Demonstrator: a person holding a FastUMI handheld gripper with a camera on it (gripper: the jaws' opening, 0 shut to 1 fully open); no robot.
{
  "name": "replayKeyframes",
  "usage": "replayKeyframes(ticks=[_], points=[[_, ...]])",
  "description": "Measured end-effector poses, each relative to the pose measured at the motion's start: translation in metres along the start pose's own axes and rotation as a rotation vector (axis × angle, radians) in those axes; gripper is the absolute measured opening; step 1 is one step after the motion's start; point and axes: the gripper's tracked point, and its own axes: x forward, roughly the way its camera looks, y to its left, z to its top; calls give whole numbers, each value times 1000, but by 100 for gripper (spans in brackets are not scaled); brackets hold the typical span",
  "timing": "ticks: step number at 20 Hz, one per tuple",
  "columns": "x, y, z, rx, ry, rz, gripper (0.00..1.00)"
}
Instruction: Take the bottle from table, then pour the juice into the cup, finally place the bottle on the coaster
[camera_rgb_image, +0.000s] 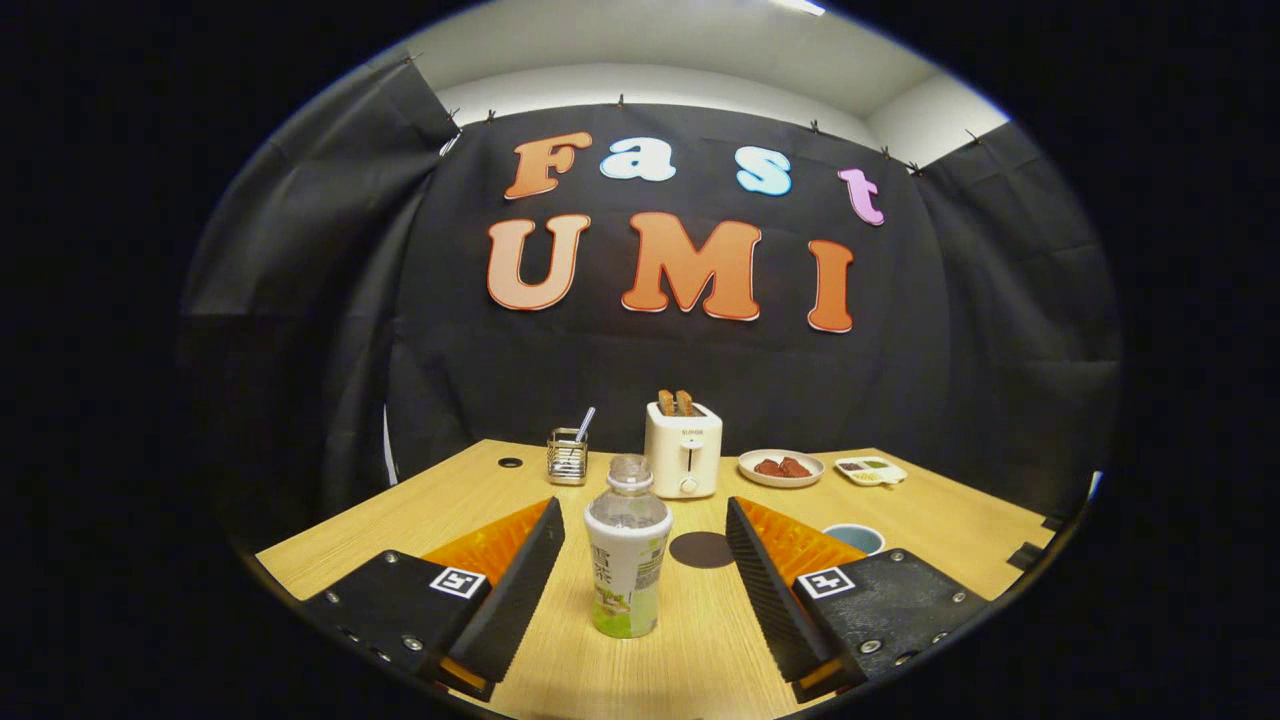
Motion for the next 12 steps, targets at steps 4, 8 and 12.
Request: replayKeyframes(ticks=[4,8,12], points=[[28,5,-37,33,65,33,96],[52,13,-66,0,117,47,95],[64,26,-88,4,138,88,94]])
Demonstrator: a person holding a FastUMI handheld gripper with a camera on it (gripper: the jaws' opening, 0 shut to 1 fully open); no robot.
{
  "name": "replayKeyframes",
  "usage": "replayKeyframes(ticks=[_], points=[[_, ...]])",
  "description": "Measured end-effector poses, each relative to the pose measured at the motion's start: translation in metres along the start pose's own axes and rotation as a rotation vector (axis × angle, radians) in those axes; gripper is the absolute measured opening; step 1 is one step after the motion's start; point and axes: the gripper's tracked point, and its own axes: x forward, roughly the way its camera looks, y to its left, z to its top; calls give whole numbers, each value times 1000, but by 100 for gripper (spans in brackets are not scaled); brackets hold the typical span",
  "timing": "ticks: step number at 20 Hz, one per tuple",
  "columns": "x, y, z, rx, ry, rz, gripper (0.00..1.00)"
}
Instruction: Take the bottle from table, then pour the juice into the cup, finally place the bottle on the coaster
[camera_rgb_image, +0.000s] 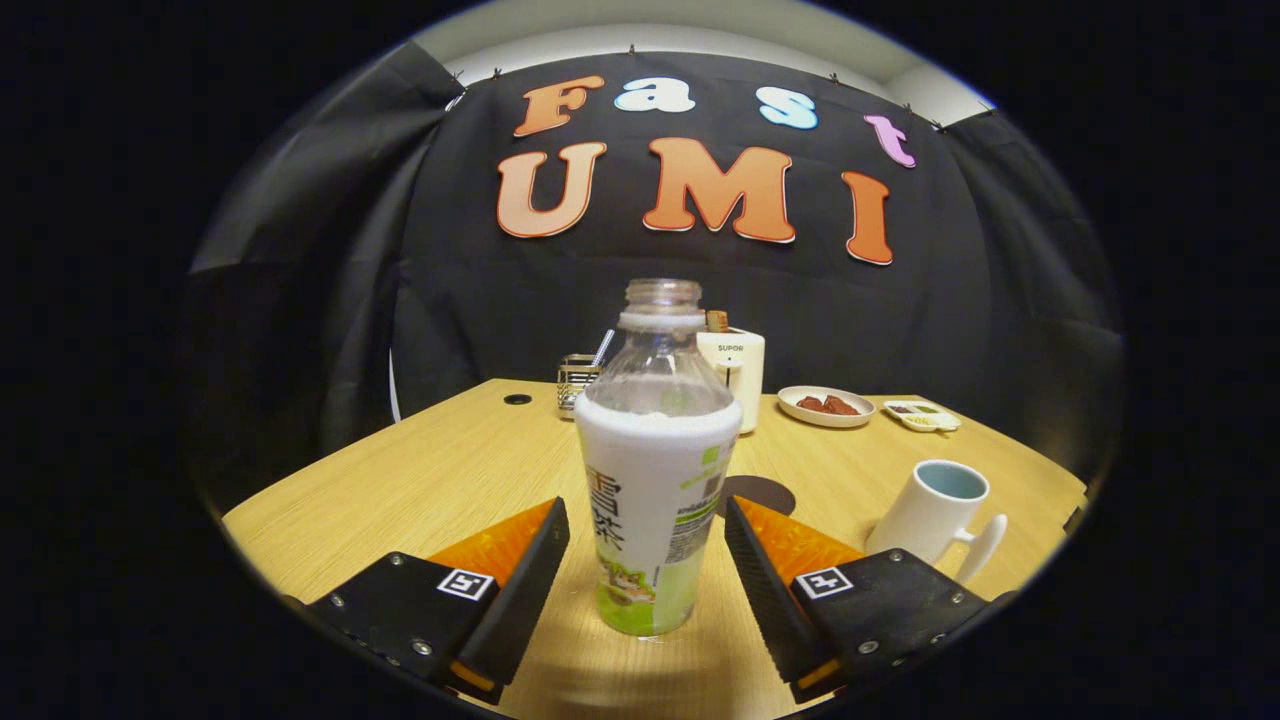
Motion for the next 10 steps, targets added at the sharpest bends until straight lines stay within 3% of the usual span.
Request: replayKeyframes(ticks=[3,4,5,8,10], points=[[12,-8,-8,11,31,-51,87],[14,-8,-9,19,28,-48,74],[15,-5,-7,26,35,-51,67],[17,-6,-6,53,55,-39,60],[17,-11,-6,135,74,-23,56]])
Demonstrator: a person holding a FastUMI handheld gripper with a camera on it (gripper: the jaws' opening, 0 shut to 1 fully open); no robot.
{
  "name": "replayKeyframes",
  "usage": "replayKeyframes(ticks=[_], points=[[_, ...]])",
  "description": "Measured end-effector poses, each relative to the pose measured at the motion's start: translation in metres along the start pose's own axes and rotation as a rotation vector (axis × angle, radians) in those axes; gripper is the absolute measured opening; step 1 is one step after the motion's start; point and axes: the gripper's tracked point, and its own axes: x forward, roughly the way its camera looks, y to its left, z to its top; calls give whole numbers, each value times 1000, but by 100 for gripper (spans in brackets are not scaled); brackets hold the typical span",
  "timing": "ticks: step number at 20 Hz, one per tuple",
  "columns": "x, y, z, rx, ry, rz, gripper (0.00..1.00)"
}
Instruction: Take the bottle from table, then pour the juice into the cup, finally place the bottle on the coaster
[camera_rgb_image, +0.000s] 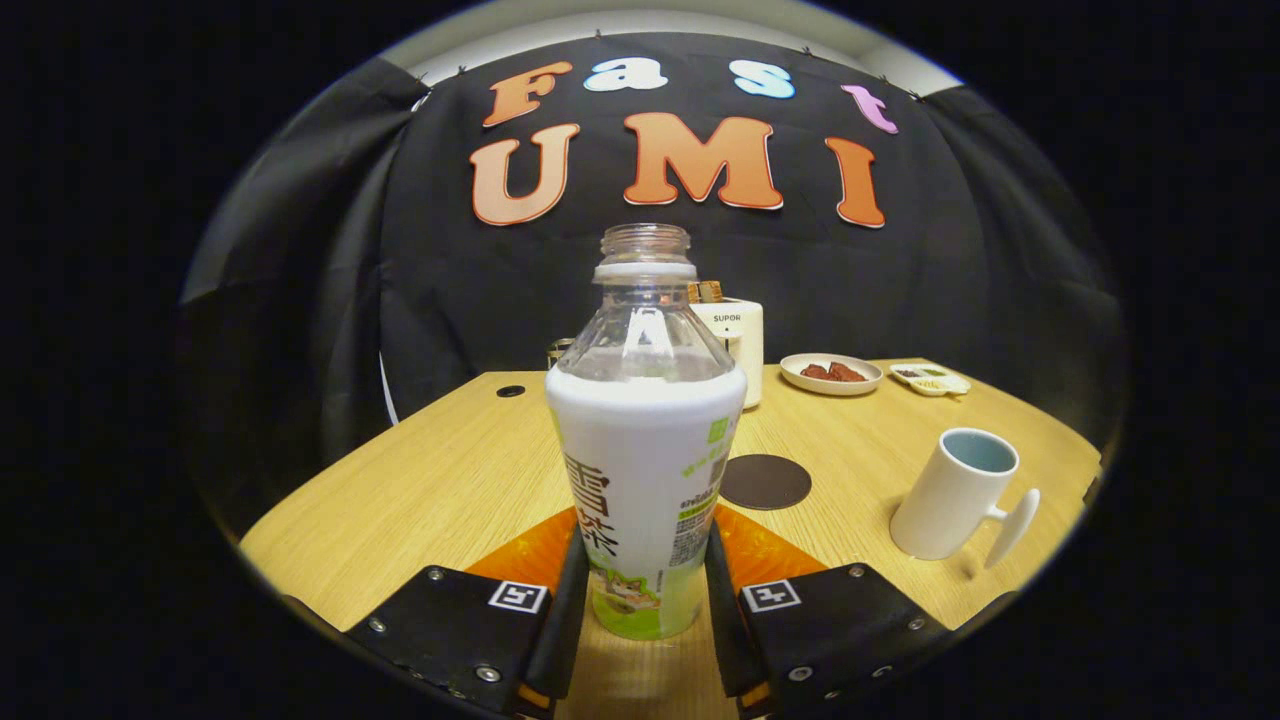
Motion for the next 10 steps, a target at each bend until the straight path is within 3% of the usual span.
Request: replayKeyframes(ticks=[10], points=[[4,-8,29,553,-9,154,56]])
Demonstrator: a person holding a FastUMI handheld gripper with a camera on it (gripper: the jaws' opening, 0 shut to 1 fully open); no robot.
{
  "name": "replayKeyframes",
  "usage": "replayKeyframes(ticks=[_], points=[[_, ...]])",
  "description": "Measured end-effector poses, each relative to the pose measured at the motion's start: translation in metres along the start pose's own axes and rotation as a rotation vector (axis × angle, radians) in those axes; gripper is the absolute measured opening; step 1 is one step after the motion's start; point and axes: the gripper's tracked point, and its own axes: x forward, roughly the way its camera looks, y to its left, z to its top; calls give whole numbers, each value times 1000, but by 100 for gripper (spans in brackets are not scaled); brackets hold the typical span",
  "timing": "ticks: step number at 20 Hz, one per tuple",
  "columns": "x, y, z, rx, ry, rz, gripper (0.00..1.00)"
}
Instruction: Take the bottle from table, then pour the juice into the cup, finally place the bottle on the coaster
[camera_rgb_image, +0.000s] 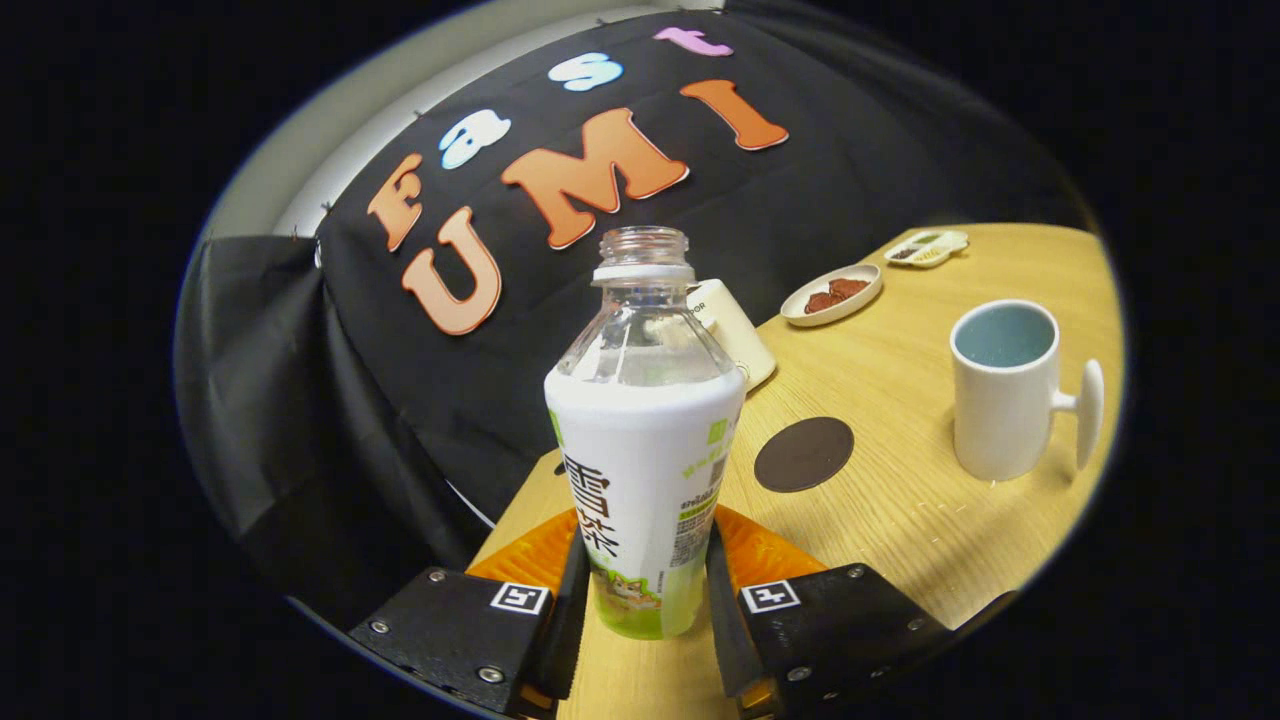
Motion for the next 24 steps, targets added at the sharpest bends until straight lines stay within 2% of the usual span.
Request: replayKeyframes(ticks=[7,18,22,24], points=[[-2,-18,0,389,-4,14,54],[1,-31,33,777,-66,59,54],[0,-39,35,836,-64,48,54],[0,-37,42,896,-78,73,54]])
